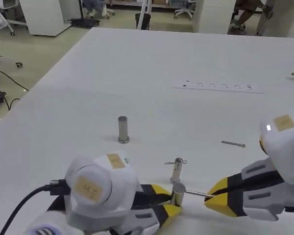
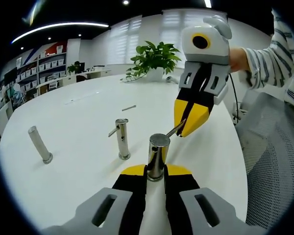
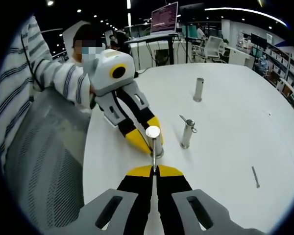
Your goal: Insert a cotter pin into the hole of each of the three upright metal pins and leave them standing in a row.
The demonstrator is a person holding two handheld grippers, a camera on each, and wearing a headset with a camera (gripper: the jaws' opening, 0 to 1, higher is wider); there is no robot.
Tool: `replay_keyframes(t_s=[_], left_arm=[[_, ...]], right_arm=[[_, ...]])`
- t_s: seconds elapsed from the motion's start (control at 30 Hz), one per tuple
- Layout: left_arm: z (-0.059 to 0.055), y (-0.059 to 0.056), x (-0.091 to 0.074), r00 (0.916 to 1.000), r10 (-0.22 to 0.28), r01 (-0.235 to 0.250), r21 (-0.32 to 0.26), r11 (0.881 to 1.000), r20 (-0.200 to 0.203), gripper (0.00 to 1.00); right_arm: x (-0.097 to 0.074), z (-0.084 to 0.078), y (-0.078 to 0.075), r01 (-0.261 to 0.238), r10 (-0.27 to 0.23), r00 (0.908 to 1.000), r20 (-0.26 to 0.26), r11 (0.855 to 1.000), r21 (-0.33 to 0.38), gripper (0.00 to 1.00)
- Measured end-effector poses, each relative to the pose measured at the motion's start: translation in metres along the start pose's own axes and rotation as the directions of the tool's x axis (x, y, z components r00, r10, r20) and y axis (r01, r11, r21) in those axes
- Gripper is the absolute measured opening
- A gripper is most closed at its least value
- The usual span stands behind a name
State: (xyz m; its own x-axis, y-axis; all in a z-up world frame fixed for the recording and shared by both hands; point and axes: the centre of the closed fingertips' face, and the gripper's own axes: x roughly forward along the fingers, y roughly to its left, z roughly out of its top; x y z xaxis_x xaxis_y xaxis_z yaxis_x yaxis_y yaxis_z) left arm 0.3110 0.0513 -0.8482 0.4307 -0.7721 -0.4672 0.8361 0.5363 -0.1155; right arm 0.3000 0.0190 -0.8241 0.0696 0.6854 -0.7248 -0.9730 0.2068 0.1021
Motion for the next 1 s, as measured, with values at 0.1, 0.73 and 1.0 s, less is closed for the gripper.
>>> replay_keyframes(t_s=[0.1, 0.73, 1.0], left_arm=[[0.0, 0.0, 0.0, 1.0, -0.001, 0.001, 0.004, 1.0, -0.002, 0.11], [0.001, 0.001, 0.002, 1.0, 0.006, -0.006, 0.028, 1.0, -0.005, 0.11], [0.001, 0.001, 0.003, 1.0, 0.006, -0.006, 0.037, 0.999, -0.003, 0.11]], right_arm=[[0.003, -0.002, 0.001, 0.0, 0.0, 0.9999, -0.012, 1.0, -0.007, 0.04], [0.006, -0.003, -0.001, -0.005, 0.005, 0.9997, -0.024, 1.0, 0.009, 0.04], [0.004, -0.001, 0.0, 0.003, -0.003, 0.9996, -0.028, 1.0, -0.026, 0.04]])
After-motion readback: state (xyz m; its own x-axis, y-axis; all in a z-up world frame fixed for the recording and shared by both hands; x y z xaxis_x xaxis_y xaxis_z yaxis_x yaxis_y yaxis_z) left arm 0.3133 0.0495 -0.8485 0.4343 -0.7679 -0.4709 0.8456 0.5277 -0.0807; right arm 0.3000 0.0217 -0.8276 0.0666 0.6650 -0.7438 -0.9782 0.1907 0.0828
